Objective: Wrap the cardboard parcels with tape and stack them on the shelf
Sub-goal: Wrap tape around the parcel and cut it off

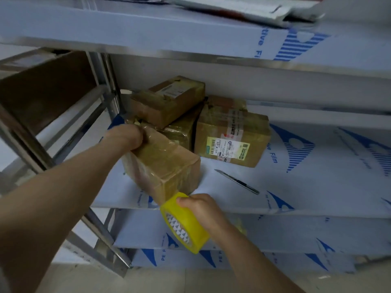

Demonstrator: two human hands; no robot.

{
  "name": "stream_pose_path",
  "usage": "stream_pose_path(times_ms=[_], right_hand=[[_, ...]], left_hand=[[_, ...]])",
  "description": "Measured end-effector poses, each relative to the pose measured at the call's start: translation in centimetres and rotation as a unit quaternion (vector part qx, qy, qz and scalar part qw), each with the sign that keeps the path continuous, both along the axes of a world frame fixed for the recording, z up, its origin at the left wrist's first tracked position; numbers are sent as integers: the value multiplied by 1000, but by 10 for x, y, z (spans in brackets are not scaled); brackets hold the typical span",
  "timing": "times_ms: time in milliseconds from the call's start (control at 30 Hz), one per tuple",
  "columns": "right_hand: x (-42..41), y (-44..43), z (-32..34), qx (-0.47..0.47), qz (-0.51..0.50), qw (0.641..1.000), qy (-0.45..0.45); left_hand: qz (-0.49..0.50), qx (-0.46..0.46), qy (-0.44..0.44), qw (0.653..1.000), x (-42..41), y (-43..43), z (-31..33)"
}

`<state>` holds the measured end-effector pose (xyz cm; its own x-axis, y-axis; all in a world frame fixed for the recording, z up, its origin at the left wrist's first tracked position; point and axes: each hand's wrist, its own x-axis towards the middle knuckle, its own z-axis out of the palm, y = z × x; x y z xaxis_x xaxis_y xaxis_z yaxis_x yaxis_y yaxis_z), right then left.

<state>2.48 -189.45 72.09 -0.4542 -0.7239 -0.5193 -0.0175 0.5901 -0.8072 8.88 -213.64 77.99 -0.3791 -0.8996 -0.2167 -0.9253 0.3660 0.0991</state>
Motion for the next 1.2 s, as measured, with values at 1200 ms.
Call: stream_pose_path(times_ms=[1200], right_hand=[[-3,-3,-9,-18,-33,988,-151]], left_hand=[[-175,-84,214,957,36,140,-32]])
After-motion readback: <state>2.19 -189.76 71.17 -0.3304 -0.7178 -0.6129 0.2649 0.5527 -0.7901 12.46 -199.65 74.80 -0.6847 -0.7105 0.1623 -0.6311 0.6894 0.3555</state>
